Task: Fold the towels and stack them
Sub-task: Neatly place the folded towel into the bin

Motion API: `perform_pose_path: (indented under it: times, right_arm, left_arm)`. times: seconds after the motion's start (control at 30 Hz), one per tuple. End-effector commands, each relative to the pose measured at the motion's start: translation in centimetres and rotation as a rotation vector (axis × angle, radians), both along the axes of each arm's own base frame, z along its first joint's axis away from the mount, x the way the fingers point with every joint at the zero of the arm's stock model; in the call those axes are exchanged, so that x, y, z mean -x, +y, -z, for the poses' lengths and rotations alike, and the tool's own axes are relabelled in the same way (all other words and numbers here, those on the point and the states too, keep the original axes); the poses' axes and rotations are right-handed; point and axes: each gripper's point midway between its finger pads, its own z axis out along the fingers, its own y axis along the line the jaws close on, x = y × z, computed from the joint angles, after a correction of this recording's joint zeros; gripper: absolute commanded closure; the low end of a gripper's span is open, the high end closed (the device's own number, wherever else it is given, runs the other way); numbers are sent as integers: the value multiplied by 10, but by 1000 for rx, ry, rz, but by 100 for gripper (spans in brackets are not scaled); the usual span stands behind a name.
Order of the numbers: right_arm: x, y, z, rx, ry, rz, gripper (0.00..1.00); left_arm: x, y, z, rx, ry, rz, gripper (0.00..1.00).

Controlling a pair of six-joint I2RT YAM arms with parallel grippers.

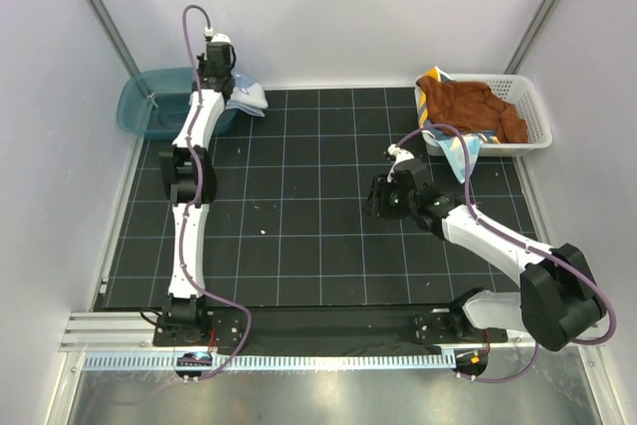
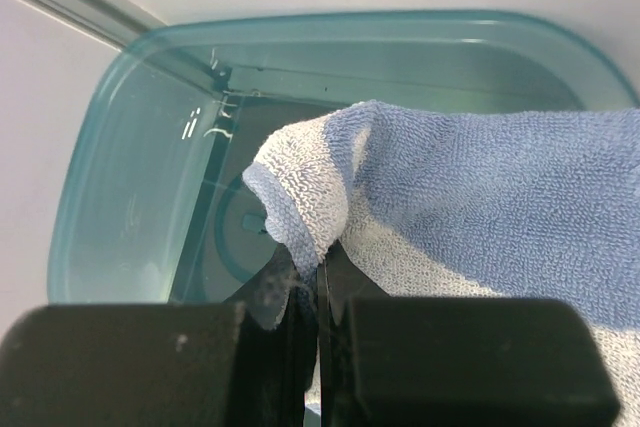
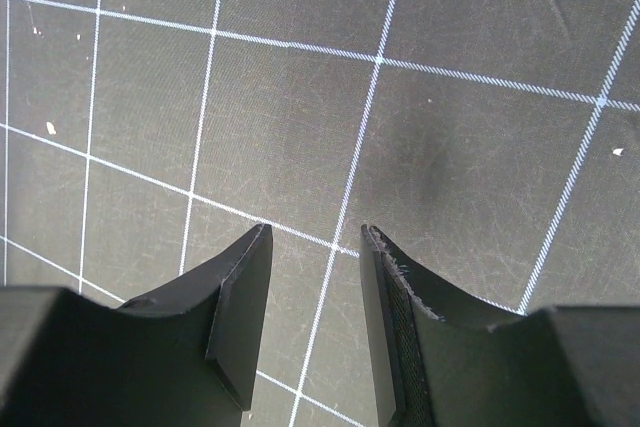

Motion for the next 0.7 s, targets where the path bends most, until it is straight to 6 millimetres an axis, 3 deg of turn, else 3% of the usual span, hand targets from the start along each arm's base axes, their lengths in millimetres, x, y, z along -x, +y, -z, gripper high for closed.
perform_pose_path:
  times: [0.0, 0.17, 0.27, 0.3, 0.67]
  right_arm:
    - [-6, 6, -4, -17, -27, -22, 53]
    - [-5, 7, 3, -6, -11, -26, 53]
    - [-6, 9, 3, -6, -11, -31, 53]
    - [-6, 9, 3, -7, -11, -31, 53]
    - [-7, 12, 7, -10, -7, -42, 53]
  left_arm:
    - [-2, 20, -37, 41, -93, -4, 100]
    - [-1, 40, -23, 69, -81, -27, 100]
    - [-3, 38, -17, 79, -76, -15, 100]
    - [-1, 57, -15, 79, -75, -39, 100]
    - [-2, 87, 12, 92, -47, -51, 100]
